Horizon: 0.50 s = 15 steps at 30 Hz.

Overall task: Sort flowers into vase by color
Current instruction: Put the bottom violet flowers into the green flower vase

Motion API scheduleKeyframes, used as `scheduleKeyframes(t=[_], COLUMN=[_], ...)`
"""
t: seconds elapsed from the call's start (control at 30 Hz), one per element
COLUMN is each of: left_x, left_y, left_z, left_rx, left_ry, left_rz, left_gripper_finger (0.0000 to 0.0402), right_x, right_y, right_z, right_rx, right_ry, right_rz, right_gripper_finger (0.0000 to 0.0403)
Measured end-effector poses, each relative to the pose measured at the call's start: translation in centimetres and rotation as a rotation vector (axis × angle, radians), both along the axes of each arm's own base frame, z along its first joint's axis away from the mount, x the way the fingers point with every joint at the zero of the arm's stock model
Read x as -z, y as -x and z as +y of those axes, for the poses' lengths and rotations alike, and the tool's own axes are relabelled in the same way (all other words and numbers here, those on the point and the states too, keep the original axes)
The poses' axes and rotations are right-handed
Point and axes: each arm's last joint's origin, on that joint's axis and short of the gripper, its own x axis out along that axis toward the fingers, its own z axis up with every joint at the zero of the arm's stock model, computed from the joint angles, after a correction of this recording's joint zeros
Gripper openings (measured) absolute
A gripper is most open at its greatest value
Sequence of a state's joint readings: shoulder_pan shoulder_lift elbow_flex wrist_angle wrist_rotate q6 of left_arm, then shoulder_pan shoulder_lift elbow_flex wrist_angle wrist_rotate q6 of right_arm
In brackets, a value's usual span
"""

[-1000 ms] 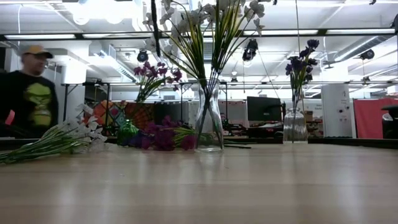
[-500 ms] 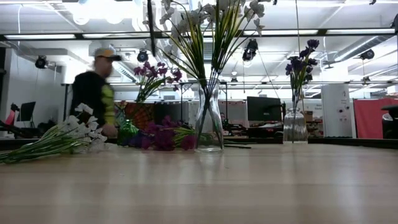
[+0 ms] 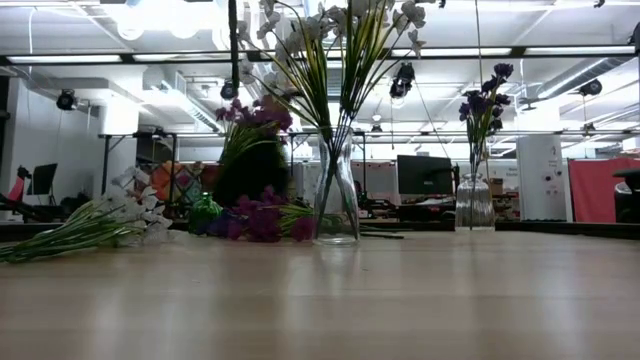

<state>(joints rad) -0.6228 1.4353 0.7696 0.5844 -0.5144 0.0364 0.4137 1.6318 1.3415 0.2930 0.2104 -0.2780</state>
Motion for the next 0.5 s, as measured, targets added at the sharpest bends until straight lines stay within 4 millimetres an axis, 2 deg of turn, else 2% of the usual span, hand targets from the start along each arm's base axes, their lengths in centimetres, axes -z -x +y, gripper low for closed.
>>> scheduleKeyframes(t=[0.23,0.5], left_x=[-0.7,-2.7], left_y=[0.7,2.8], left_z=[0.6,2.5], left_rx=[-0.054,-0.194], left_ry=[-0.007,-0.017], left_rz=[0.025,0.051], left_gripper_finger=[0.0004,0.0004], right_x=[-1.5,-2.4], right_y=[1.7,3.2], right_z=[-0.8,-1.6], right_rx=[0.010,0.046], right_ry=[-0.052,-0.081], right_rz=[0.074,0.148], right_gripper_finger=[0.0224,0.0233])
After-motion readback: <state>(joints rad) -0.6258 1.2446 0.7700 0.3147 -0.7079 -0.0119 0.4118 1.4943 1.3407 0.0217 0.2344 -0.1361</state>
